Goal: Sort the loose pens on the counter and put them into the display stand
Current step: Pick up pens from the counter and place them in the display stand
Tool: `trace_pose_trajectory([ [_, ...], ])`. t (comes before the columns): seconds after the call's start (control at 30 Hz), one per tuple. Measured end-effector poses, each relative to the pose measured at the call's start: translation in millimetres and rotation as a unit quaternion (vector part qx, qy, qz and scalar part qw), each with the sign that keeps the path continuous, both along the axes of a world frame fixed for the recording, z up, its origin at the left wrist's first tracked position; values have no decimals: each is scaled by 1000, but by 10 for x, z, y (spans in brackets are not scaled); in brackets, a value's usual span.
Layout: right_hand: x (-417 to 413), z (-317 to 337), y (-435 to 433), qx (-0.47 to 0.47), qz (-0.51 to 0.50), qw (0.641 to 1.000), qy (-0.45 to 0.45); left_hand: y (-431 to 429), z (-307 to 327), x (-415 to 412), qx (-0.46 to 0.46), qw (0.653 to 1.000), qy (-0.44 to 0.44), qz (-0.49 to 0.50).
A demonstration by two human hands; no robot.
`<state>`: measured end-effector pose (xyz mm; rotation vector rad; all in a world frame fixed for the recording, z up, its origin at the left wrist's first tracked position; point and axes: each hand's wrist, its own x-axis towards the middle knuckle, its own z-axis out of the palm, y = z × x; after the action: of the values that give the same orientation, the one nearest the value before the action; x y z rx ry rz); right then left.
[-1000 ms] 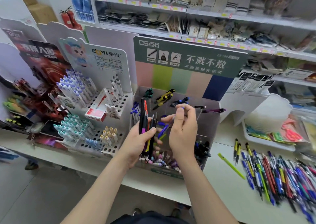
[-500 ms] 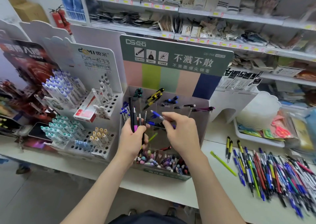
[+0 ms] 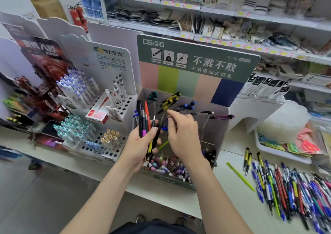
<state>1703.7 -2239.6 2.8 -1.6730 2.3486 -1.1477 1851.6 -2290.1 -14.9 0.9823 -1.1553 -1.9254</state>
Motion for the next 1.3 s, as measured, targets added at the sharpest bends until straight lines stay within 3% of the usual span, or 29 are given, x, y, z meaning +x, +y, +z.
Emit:
trace_pose_trajectory([
  [0.13,-8,-3,-9,67,31,997,0,29,50,-38,3,1000,18,-10],
  [0.23,39,104,20,-25,-30,999,-7,54,97,-51,6,999,29,-17],
  [0.3,55,229,87,-73,-31,990,-113,56,108,-47,1,999,40,-31],
  [0.37,73,323,143,-24,21,968,-248,58,113,-49,-9,998,39,-54],
  [0.47,101,321,208,-39,9,953,-301,104,157,-78,-32,995,20,-94],
  [0.6,66,321,214,-191,-47,909,-369,169,187,-93,8,993,10,-119],
  [0.67,-3,353,215,-206,-35,907,-366,180,155,-88,-16,988,-31,-151],
  [0.77,-67,348,204,-123,-29,946,-298,193,104,-91,-71,974,-90,-195],
  [0.87,-92,300,229,-65,-36,956,-284,222,122,-120,-111,958,-121,-233],
  [1.03,-151,278,272,-166,-82,913,-364,203,108,-121,-120,958,-142,-218],
  [1.13,-221,262,292,-191,-93,889,-406,190,93,-134,-65,975,-118,-174],
  [1.3,-328,204,462,-42,18,938,-344,165,142,-190,-17,995,-29,-93],
])
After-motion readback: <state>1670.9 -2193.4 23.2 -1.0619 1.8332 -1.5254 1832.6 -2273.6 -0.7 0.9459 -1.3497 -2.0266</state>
